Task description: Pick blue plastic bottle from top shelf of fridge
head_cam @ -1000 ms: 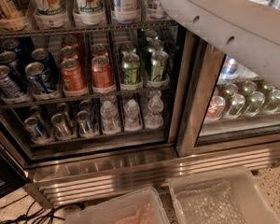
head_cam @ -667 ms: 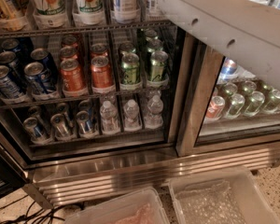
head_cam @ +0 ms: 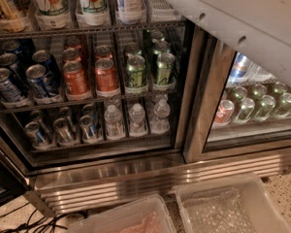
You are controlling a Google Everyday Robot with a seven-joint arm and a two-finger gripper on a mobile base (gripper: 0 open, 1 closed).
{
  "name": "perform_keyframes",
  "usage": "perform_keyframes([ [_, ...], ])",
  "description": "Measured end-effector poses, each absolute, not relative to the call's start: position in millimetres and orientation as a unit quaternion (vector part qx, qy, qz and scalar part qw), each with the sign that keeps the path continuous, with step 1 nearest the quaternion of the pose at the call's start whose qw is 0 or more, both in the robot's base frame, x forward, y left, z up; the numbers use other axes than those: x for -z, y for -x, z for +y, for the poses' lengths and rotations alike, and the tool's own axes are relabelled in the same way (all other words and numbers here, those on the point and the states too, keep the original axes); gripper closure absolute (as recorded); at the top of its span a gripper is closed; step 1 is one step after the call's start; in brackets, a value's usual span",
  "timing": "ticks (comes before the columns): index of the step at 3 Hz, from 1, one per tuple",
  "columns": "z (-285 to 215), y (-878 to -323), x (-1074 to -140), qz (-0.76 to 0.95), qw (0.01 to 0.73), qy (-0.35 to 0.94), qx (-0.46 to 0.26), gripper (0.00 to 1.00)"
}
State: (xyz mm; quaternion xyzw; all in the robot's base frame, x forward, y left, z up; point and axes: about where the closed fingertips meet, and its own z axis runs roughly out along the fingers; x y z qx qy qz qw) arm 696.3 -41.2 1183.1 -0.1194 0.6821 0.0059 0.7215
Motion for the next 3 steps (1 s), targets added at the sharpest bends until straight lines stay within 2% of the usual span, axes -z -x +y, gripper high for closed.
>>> perform_keyframes([
  [3,-85,-652,-1171,0.708,0.697,0.110,0.034,1.00],
])
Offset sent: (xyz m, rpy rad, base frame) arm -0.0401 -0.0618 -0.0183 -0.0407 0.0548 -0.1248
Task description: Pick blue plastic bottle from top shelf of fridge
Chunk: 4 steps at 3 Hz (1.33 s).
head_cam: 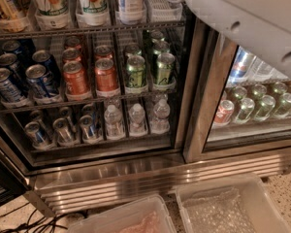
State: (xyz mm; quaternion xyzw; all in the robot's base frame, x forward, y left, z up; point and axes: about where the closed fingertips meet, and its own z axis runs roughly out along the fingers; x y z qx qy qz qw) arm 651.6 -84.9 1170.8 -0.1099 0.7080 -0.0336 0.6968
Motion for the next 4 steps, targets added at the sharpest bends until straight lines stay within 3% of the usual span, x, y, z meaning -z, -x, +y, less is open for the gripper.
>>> perform_keyframes([
  [2,-80,-640,-1160,0.725,0.680,0.109,0.024,1.00],
  [4,-54,-548,-1157,0.778,0.617,0.107,0.046,1.00],
])
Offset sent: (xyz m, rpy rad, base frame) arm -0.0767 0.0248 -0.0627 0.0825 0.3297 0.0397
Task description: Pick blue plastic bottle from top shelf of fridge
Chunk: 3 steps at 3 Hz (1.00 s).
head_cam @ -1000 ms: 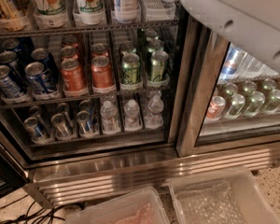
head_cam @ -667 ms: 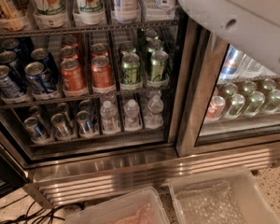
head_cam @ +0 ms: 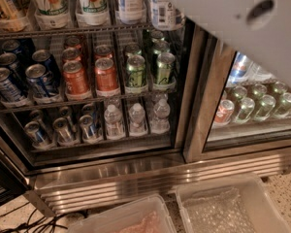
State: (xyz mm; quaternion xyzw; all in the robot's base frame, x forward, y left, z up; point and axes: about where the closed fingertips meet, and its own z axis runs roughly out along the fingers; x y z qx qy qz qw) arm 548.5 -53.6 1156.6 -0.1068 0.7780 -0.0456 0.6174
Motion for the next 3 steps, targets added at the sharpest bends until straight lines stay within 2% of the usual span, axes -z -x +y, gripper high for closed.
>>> perform_keyframes([
  [1,-54,-548,-1157,0.778,0.617,0.107,0.046,1.00],
  [2,-56,-544,-1139,0.795,0.601,0.084,0.008,1.00],
  [3,-64,-538,-1080,0.828,0.556,0.021,-0.070,1.00],
])
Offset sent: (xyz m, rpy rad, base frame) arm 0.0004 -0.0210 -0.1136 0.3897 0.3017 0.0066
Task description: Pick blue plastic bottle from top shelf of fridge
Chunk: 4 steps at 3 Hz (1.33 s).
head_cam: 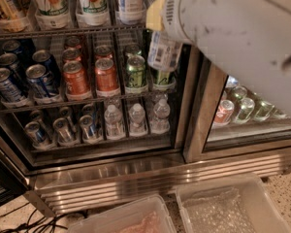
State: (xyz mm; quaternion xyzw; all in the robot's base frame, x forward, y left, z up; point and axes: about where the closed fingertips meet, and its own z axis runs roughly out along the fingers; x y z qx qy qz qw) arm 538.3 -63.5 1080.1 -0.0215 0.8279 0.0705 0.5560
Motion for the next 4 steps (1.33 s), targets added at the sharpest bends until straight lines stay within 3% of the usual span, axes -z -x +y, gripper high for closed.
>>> perform_keyframes([
  [2,-64,-539,-1044,0.841,0.529,-0.009,-0.110,1.00],
  [4,-41,-477,-976,0.876,0.468,0.036,-0.109,1.00],
])
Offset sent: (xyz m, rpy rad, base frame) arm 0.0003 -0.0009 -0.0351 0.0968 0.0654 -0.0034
